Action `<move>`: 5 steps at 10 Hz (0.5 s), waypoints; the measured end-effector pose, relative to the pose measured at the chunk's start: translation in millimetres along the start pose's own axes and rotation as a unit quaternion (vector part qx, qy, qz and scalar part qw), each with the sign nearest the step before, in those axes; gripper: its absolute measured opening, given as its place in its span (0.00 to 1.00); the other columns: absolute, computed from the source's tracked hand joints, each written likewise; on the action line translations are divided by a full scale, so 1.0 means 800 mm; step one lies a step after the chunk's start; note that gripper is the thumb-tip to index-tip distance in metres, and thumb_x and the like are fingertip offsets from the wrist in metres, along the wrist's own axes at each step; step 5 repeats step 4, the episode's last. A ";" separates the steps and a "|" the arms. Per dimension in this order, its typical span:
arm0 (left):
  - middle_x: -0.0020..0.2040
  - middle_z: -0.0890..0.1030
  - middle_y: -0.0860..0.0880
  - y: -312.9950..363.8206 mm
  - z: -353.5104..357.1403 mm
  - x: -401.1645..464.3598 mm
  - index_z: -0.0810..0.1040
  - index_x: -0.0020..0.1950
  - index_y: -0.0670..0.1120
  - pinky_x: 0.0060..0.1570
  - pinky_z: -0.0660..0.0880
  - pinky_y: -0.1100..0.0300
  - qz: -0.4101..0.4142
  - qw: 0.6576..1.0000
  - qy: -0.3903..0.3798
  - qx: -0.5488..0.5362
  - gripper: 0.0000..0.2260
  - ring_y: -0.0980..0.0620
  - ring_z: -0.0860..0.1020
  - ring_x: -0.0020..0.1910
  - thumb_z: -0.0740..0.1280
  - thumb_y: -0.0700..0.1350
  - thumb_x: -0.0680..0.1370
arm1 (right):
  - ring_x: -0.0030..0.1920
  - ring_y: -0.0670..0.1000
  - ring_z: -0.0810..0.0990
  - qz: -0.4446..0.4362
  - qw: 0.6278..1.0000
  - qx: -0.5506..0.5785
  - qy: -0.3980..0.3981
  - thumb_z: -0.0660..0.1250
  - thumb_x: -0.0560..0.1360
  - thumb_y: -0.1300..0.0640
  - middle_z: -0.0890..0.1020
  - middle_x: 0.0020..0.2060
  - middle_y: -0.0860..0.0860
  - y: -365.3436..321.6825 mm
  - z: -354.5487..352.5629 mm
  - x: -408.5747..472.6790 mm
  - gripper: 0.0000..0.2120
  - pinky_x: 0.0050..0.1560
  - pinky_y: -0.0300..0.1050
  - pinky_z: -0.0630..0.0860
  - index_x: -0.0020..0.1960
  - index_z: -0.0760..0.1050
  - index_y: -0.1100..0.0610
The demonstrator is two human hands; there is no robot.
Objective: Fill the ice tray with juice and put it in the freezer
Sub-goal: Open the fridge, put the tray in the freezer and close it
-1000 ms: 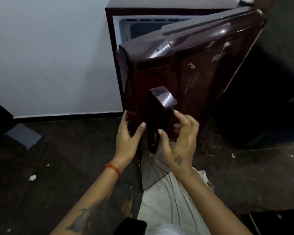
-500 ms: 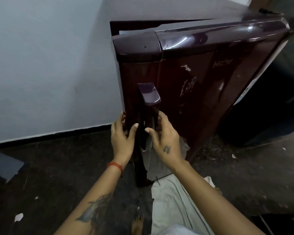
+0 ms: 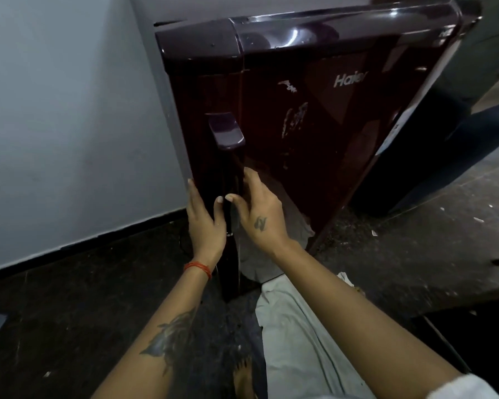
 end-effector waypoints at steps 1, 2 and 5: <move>0.78 0.52 0.45 -0.010 0.006 -0.019 0.47 0.78 0.45 0.71 0.54 0.58 -0.029 0.999 -0.002 0.019 0.28 0.48 0.54 0.76 0.56 0.48 0.82 | 0.54 0.55 0.79 0.024 0.996 -0.048 -0.071 0.61 0.78 0.54 0.79 0.57 0.56 0.020 0.001 -0.030 0.22 0.49 0.48 0.77 0.70 0.62 0.55; 0.77 0.56 0.41 -0.030 0.025 -0.063 0.48 0.78 0.44 0.72 0.59 0.49 -0.115 0.993 -0.021 0.030 0.31 0.43 0.59 0.74 0.60 0.50 0.80 | 0.62 0.58 0.74 0.134 0.971 -0.072 -0.183 0.59 0.79 0.50 0.75 0.63 0.59 0.064 -0.006 -0.104 0.24 0.57 0.51 0.73 0.72 0.58 0.55; 0.72 0.67 0.40 -0.057 0.111 -0.200 0.57 0.76 0.42 0.65 0.66 0.53 -0.137 0.915 -0.347 0.150 0.30 0.42 0.68 0.69 0.65 0.50 0.78 | 0.64 0.61 0.71 0.320 0.905 -0.128 -0.247 0.55 0.80 0.48 0.72 0.66 0.61 0.130 -0.068 -0.297 0.23 0.61 0.50 0.69 0.71 0.61 0.59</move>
Point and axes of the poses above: each hand's wrist, its own x-axis towards the middle knuckle, its own z-axis out of the palm, y = z × x, the point moved 3 cm from there along x, towards the middle knuckle
